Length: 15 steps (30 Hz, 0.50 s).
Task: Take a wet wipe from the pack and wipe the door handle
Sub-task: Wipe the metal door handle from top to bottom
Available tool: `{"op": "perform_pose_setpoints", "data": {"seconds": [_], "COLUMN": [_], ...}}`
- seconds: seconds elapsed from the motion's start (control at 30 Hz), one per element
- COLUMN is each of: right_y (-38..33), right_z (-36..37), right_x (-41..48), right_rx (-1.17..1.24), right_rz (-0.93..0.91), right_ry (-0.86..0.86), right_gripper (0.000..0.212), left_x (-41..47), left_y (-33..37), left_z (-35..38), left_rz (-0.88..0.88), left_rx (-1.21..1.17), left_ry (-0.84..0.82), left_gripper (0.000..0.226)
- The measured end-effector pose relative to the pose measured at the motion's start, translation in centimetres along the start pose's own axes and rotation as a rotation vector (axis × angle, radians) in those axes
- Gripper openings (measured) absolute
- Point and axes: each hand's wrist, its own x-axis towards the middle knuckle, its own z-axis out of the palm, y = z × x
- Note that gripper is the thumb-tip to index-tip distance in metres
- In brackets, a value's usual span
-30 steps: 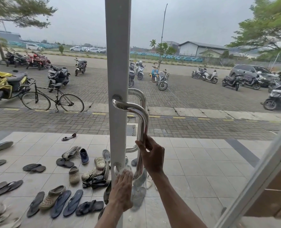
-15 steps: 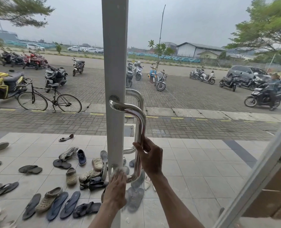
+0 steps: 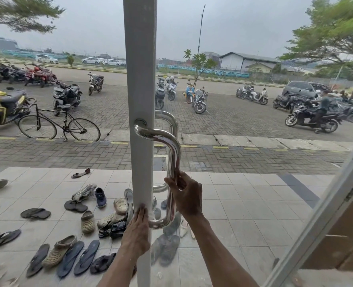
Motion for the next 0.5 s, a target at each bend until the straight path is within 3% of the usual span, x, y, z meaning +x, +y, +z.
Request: {"op": "perform_pose_setpoints", "data": {"seconds": [0.17, 0.37, 0.47, 0.5], "right_y": [0.2, -0.1, -0.1, 0.0], "right_z": [0.2, 0.1, 0.1, 0.2], "right_x": [-0.3, -0.5, -0.4, -0.3], "right_rx": [-0.006, 0.025, 0.009, 0.008], "right_rz": [0.005, -0.005, 0.009, 0.012], "right_ry": [0.018, 0.012, 0.014, 0.016], "right_gripper": [0.037, 0.037, 0.039, 0.039], "left_x": [-1.2, -2.0, -2.4, -2.3], "left_y": [1.7, 0.6, 0.6, 0.2], "left_z": [0.6, 5.0, 3.6, 2.9], "left_rz": [0.086, 0.145, 0.126, 0.090], "left_rx": [0.025, 0.087, 0.098, 0.073], "left_ry": [0.028, -0.093, -0.090, 0.000], "left_gripper": [0.089, 0.125, 0.112, 0.102]}}
